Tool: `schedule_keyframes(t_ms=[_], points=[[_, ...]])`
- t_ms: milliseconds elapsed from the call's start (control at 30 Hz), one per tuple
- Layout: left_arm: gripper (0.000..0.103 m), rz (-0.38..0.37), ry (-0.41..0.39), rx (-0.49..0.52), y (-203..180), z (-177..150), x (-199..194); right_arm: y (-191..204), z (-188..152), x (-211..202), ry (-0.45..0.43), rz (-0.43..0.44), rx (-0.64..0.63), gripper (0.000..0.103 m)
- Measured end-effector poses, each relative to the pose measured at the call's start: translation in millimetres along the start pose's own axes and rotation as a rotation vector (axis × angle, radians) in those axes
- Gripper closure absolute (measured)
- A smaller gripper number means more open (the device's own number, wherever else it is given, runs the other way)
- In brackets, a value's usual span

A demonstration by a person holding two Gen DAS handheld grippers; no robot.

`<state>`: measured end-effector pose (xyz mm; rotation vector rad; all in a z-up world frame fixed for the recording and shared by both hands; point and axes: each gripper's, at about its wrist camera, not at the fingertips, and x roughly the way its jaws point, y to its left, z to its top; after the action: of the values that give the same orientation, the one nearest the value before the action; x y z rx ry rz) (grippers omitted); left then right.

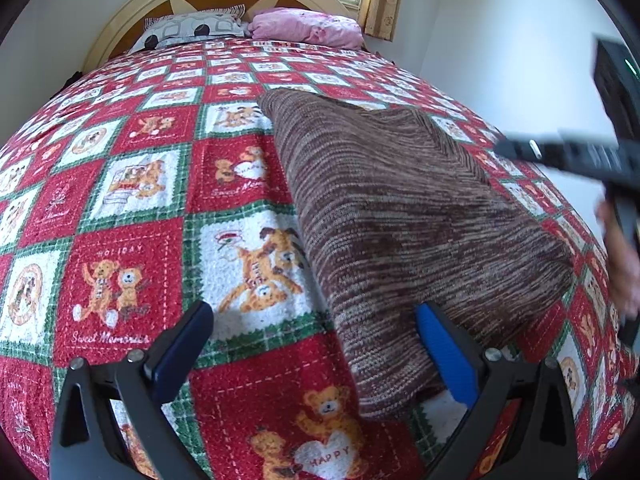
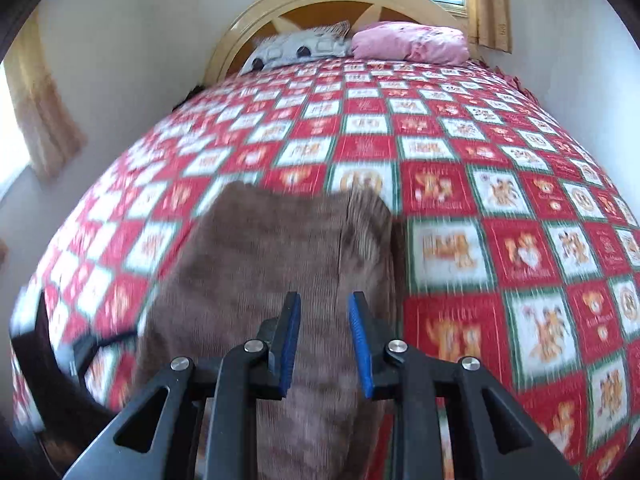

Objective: Fold small clothes
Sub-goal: 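Move both open grippers to the edge of the folded brown sweater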

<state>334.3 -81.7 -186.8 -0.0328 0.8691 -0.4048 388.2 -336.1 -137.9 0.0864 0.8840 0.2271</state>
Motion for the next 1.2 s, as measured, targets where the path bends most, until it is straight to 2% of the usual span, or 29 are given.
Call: schedule_keyframes(t_ms=[67, 133, 200, 267, 333, 433, 533, 600, 633, 700, 733, 867, 1000, 1100, 1200], points=[[0.0, 0.007, 0.002, 0.004, -1, -1, 0, -1, 16, 23, 0.033, -0.016, -0.001, 0.077], [0.0, 0.011, 0.002, 0.007, -2, -1, 0, -6, 23, 49, 0.073, -0.092, -0.013, 0.077], [0.0, 0.011, 0.003, 0.007, -1, -1, 0, -20, 25, 76, 0.146, -0.121, 0.026, 0.077], [0.0, 0.01, 0.004, 0.007, -1, -1, 0, -37, 23, 86, 0.149, -0.136, 0.08, 0.075], [0.0, 0.011, 0.005, 0.008, -1, -1, 0, -43, 22, 85, 0.146, -0.118, 0.109, 0.074], [0.0, 0.011, 0.006, 0.008, -1, -1, 1, -35, 21, 78, 0.138, -0.155, 0.062, 0.074], [0.0, 0.011, 0.007, 0.008, -1, 0, 1, -25, 25, 69, 0.107, -0.14, 0.033, 0.074], [0.0, 0.012, 0.007, 0.007, -1, 0, 2, -22, 29, 73, 0.123, -0.144, 0.026, 0.081], [0.0, 0.012, 0.007, 0.007, -1, 0, 2, -20, 31, 77, 0.139, -0.157, 0.022, 0.091], [0.0, 0.012, 0.006, 0.008, -1, 0, 2, -17, 29, 78, 0.141, -0.164, 0.007, 0.098], [0.0, 0.012, 0.006, 0.008, -1, 0, 2, -14, 28, 76, 0.129, -0.177, -0.008, 0.099], [0.0, 0.014, 0.004, 0.011, -1, 0, 2, -23, 27, 61, 0.069, -0.219, 0.023, 0.099], [0.0, 0.005, 0.008, 0.01, 0, 0, 2, -36, 20, 76, 0.117, -0.218, 0.043, 0.099], [0.0, 0.005, 0.007, 0.012, -1, 0, 2, -34, 18, 74, 0.091, -0.194, 0.038, 0.098], [0.0, 0.002, 0.006, 0.011, -1, 0, 1, -36, 15, 57, 0.071, -0.162, 0.086, 0.084]])
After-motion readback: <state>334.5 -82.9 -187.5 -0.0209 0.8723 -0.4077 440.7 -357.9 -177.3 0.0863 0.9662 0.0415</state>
